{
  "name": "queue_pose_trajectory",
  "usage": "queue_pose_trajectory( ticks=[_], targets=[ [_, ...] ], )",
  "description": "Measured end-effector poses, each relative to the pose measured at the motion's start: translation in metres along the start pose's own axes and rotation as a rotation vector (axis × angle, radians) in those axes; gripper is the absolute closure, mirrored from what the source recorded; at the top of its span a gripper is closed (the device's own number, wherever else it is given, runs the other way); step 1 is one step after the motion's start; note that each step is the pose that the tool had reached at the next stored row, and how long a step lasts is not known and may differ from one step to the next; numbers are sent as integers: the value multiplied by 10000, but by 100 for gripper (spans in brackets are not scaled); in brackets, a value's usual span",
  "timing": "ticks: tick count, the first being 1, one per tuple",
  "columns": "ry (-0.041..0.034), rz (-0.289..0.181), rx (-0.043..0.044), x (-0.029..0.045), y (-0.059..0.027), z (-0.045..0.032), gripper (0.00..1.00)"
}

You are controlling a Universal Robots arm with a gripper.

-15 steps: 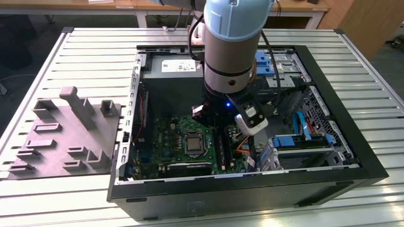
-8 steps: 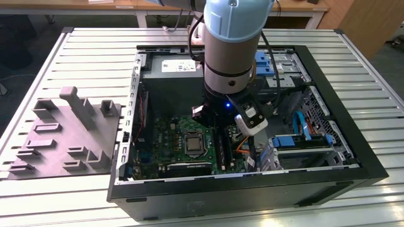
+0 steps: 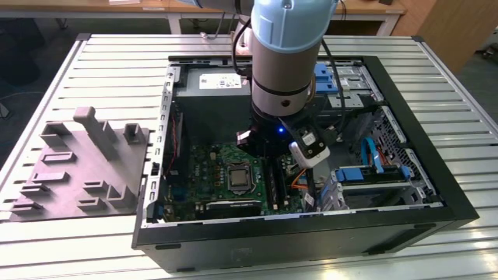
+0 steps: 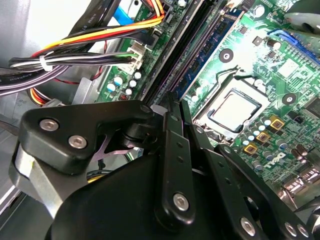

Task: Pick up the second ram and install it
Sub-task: 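Insert the second ram into the second slot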

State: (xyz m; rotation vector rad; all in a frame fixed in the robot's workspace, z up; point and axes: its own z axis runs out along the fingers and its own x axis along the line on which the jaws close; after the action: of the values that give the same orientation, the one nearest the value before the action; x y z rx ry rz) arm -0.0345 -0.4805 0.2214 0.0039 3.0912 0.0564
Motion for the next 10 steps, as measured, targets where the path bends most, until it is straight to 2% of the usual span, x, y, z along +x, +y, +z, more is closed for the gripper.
queue_pose_trajectory(
  ticks=[10],
  targets=[
    [-1,0,-2,1,0,13,87]
  ],
)
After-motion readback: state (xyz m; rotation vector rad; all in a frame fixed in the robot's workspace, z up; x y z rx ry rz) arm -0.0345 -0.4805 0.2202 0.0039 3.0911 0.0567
